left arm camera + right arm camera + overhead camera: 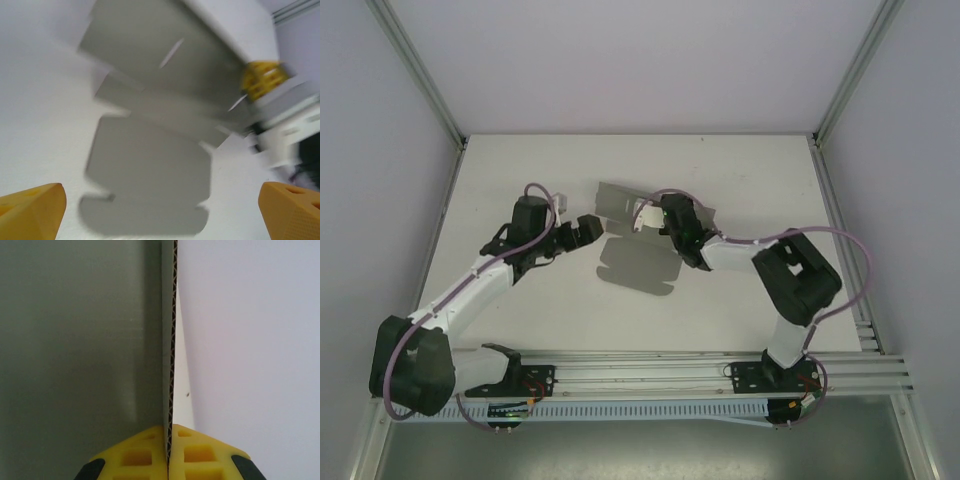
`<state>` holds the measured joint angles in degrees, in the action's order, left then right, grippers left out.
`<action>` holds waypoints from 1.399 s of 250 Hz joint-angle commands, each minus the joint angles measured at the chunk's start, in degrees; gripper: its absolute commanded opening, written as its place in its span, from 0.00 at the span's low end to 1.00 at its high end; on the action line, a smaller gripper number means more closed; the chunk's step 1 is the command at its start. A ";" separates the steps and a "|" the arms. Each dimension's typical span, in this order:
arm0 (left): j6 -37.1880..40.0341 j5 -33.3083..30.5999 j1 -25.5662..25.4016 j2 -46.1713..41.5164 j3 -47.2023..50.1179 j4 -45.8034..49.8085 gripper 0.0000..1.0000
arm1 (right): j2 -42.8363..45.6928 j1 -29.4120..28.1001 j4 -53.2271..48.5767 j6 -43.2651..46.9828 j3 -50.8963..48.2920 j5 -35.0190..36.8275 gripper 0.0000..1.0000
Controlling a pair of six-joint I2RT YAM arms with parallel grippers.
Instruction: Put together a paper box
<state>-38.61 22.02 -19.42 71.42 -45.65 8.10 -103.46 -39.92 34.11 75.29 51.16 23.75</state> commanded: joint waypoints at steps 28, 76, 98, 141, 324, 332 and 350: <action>4.70 2.11 0.73 10.55 -16.52 2.91 0.98 | -6.94 -0.48 21.10 10.76 -2.21 -1.79 0.00; 3.90 9.69 3.79 21.92 -27.37 0.72 0.98 | -4.15 -0.51 18.44 5.77 -2.72 -4.22 0.00; 4.82 13.24 3.96 26.21 -32.05 0.87 0.98 | -3.68 -0.51 18.54 5.61 -3.14 -4.52 0.00; 6.61 18.03 3.95 32.25 -35.94 0.51 0.98 | -3.27 -0.88 21.72 7.21 -3.63 -4.23 0.00; 5.75 28.63 0.44 37.76 -32.99 -2.89 0.98 | 1.54 -2.17 20.38 -0.58 -1.88 -2.52 0.00; 5.67 28.94 0.27 37.93 -33.12 -3.08 0.98 | 1.76 -2.16 19.88 -1.20 -1.76 -2.79 0.00; 5.03 30.15 -0.07 37.97 -32.78 -5.00 0.98 | 2.17 -2.33 18.56 -1.68 -1.90 -3.68 0.00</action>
<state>-32.18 46.92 -18.24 108.29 -79.07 5.37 -104.05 -41.06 49.06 77.23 48.16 22.35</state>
